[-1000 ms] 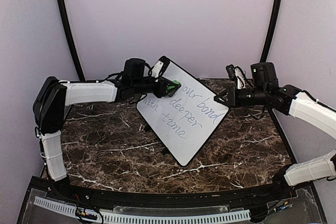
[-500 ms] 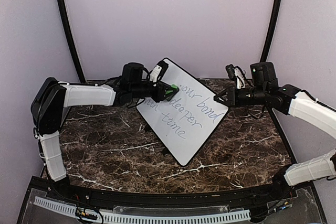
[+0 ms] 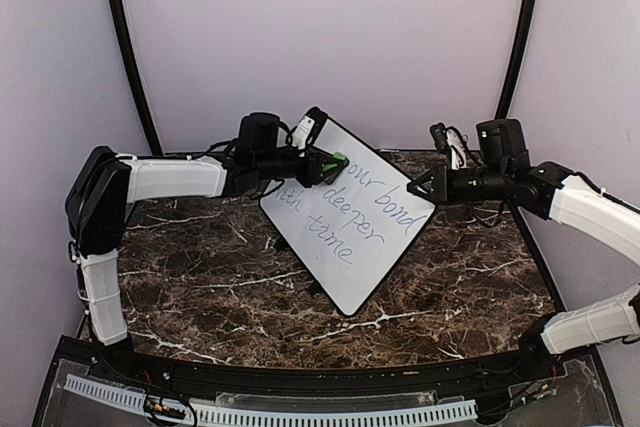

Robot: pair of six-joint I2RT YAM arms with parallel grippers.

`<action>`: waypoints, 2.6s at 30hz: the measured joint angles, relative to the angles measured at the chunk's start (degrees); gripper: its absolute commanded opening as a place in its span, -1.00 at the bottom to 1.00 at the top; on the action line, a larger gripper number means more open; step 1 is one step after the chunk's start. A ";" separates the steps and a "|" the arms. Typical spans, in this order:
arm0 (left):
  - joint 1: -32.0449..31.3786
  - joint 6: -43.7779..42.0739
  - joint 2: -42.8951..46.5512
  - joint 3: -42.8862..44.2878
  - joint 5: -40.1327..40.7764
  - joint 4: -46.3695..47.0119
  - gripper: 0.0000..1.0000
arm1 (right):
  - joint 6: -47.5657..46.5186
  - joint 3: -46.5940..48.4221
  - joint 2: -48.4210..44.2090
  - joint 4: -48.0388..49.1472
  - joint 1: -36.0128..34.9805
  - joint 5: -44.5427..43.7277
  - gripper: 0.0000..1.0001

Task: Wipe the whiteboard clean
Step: Erase the whiteboard from the whiteboard stand.

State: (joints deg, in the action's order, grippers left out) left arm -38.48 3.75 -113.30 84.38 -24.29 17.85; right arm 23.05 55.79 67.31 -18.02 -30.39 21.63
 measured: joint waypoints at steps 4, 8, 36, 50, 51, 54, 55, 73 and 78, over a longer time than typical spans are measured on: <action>0.02 0.66 2.32 -6.91 -0.09 2.86 -0.82 | 0.02 -0.20 -0.07 0.15 0.00 -0.11 -1.00; 0.02 1.40 4.44 -12.22 -0.28 3.82 -0.83 | 0.02 -0.22 -0.09 0.33 0.00 0.00 -1.00; 0.92 1.40 2.32 -4.17 -1.33 -0.90 -0.82 | 0.83 -0.90 -0.48 1.62 -0.33 -0.02 -1.00; 0.39 1.38 4.09 -10.56 -1.86 2.08 -0.82 | 0.92 -0.96 -0.35 1.70 -0.33 -0.35 -1.00; 0.37 1.31 3.58 -9.11 -2.12 1.16 -0.82 | 0.96 -0.96 -0.33 1.68 -0.33 -0.46 -1.00; 0.35 0.98 1.57 -3.65 -2.99 -0.72 -0.81 | 1.09 -0.96 -0.28 1.68 -0.33 -0.57 -1.00; 0.33 0.90 0.85 -1.68 -3.30 -1.25 -0.81 | 1.09 -0.96 -0.26 1.70 -0.35 -0.55 -1.00; 0.20 -0.20 3.89 -9.46 -2.27 1.27 -0.82 | 0.92 -0.17 0.55 1.75 -0.70 -0.90 -1.00; 0.07 -0.46 3.74 -8.59 -1.84 0.35 -0.82 | 0.85 -0.07 0.70 1.73 -0.74 -0.96 -1.00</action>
State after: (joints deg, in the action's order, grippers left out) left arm -38.41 3.29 -109.56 75.79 -26.13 18.20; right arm 23.90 55.72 68.01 -16.29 -31.14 20.67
